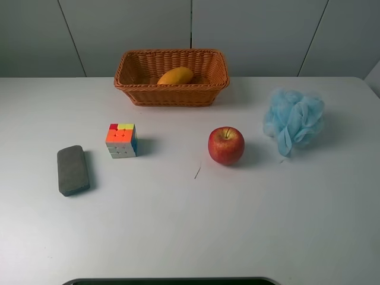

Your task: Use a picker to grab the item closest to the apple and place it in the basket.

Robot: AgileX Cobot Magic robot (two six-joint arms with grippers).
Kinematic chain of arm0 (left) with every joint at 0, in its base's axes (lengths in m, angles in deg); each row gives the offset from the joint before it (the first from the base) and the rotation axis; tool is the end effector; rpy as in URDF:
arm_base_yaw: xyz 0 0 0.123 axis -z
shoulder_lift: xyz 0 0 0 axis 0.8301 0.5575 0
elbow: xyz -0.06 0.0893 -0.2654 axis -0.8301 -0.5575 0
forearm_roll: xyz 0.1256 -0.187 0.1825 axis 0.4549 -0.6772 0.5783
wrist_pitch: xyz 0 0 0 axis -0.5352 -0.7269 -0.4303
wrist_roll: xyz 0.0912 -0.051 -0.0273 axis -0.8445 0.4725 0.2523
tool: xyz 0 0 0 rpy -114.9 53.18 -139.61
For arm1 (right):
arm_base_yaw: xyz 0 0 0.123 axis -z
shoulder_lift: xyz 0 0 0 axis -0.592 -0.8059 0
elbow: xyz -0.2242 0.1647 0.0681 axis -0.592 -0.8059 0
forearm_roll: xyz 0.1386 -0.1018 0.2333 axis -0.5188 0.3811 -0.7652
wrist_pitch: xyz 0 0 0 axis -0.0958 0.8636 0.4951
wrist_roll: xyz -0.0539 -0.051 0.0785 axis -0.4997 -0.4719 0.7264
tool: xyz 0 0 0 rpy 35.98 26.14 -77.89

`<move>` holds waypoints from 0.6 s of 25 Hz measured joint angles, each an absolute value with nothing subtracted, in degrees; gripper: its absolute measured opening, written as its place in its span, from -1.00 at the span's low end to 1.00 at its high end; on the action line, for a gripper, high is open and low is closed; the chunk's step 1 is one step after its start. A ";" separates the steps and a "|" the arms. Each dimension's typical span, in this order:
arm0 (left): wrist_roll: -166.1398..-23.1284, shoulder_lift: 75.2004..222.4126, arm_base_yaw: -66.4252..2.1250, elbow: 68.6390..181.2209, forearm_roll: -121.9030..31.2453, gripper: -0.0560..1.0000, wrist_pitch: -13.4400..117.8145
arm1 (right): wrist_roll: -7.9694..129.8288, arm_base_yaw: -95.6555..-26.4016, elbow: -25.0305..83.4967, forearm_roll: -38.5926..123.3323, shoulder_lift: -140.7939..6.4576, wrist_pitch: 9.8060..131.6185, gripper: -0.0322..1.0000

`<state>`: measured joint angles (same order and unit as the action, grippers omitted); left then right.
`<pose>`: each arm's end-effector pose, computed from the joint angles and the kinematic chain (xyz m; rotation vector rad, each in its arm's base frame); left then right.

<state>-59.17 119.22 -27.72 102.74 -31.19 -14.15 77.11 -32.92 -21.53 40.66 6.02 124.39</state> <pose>0.1378 -0.0732 0.3732 0.5784 2.4106 -0.2092 0.0394 0.0137 0.2900 -0.0719 2.0552 0.0926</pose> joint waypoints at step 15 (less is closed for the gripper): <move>-67.09 87.38 -42.85 77.43 -31.83 0.51 -8.89 | 77.11 -32.92 -21.53 40.66 6.02 124.39 0.41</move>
<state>-67.09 87.38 -42.85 77.43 -31.83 -8.89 77.11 -32.92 -21.53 40.66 6.02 124.39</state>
